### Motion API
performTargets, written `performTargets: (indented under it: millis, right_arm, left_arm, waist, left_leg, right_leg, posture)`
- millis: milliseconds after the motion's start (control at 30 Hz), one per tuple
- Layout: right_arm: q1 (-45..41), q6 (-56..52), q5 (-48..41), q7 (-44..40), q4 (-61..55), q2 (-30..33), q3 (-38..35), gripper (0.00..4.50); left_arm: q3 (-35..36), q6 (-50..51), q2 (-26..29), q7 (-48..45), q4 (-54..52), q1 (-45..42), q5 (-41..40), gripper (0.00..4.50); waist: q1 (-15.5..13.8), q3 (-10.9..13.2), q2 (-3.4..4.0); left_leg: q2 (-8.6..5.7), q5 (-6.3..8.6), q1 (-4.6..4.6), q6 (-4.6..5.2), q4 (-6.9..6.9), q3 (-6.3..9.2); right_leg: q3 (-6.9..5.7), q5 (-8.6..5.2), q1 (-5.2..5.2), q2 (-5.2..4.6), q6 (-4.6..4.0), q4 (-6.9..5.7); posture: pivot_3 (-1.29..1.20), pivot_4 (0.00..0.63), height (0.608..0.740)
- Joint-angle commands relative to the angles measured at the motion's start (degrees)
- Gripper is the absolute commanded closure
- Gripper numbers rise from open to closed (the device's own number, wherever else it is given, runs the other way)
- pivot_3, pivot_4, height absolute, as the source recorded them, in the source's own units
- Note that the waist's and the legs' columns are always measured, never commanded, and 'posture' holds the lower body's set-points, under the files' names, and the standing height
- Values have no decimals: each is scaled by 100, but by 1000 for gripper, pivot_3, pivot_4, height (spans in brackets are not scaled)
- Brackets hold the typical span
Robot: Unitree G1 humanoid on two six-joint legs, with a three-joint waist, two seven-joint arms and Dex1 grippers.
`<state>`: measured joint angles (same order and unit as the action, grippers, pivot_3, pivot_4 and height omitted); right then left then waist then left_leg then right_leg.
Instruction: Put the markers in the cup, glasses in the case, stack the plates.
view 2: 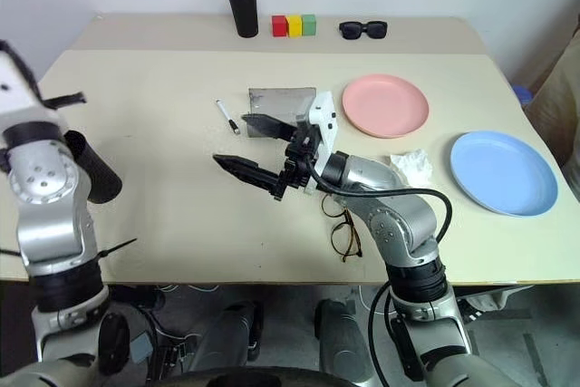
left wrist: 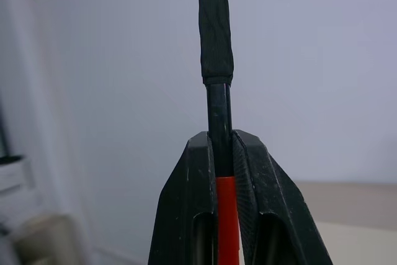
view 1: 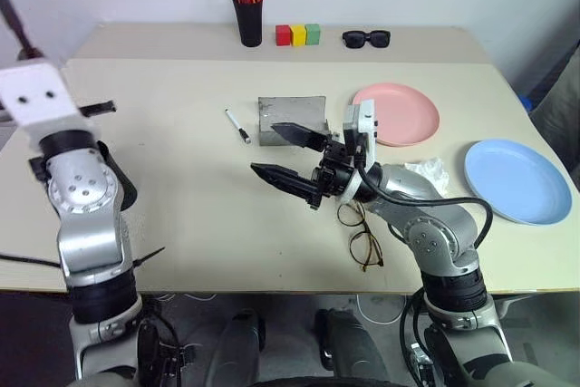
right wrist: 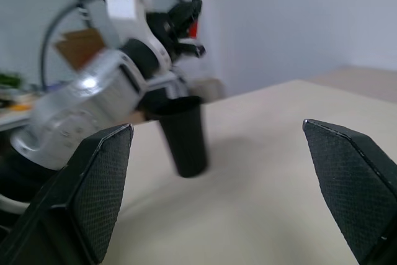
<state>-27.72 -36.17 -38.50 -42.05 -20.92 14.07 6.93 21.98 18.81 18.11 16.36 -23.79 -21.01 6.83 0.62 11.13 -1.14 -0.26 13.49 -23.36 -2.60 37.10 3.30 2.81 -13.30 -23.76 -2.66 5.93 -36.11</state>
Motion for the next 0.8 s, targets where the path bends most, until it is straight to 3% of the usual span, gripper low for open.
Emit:
performTargets:
  millis: [33, 400, 800]
  right_arm:
    - [-72, 96, 27, -180, -56, 26, 189, 0]
    - [-27, 143, 102, -250, -50, -5, 322, 0]
    - [58, 154, 139, -144, -123, -19, 314, 0]
  left_arm:
    - [200, 90, -153, 87, -561, 283, 93, 4425]
    - [428, -140, -864, 248, -750, 1337, 104, 4425]
    - [332, -284, -1165, 237, -395, 1535, -3, 4425]
  waist:
    - [13, 0, 0]
    - [18, -2, -3]
    - [22, -2, -3]
  left_leg:
    - [1, 0, 1, 0, 0, 0]
    - [2, 0, 3, 0, -2, -1]
    - [3, 0, 4, 0, -3, -1]
  right_leg:
    - [0, 0, 0, 1, 0, -2]
    - [-1, -1, -1, 4, -1, -1]
    - [-1, -5, -1, 5, -9, 0]
  posture:
    - [0, 150, 740]
    - [0, 150, 740]
    - [0, 150, 740]
